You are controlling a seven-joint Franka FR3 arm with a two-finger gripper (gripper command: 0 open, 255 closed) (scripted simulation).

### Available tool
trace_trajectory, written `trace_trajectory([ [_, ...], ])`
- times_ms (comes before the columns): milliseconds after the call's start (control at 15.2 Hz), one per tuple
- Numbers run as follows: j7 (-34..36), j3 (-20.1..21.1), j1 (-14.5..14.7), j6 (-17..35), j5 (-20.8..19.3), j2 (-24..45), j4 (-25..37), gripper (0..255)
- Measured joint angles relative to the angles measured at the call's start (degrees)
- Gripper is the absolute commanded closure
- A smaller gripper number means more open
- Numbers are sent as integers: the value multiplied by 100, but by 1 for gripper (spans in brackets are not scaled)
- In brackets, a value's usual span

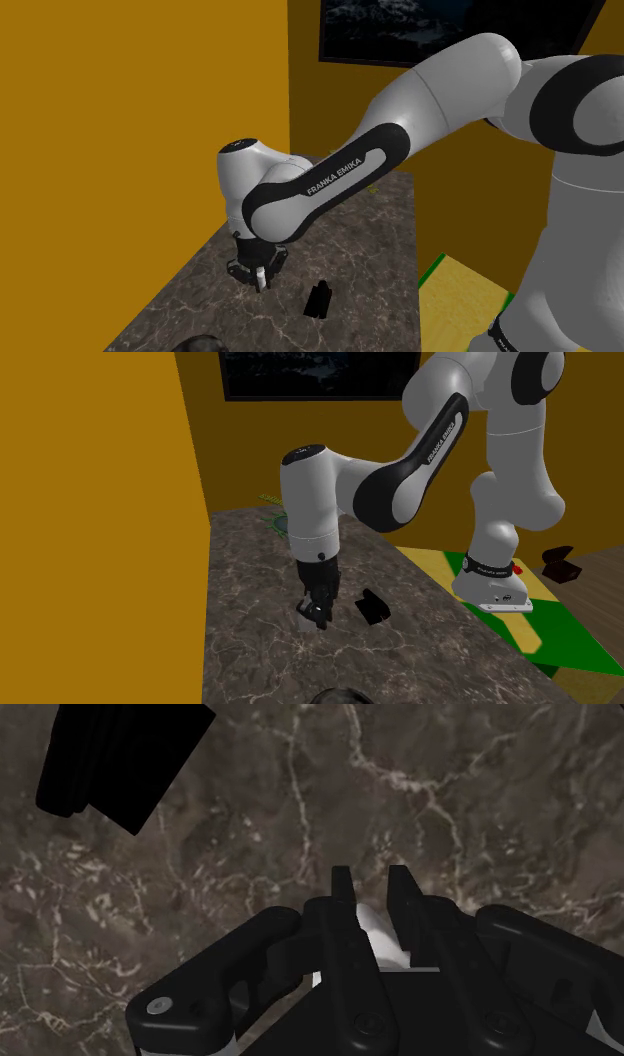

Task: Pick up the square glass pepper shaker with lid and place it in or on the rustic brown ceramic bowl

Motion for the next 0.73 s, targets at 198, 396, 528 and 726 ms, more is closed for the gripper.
trace_trajectory([
  [198,-5,11,-5,-81,22,-47,37,255],
  [396,-32,29,-25,-264,73,-155,121,255],
  [528,-50,44,-39,-397,114,-245,172,255],
  [726,-75,59,-57,-597,163,-349,275,255],
])
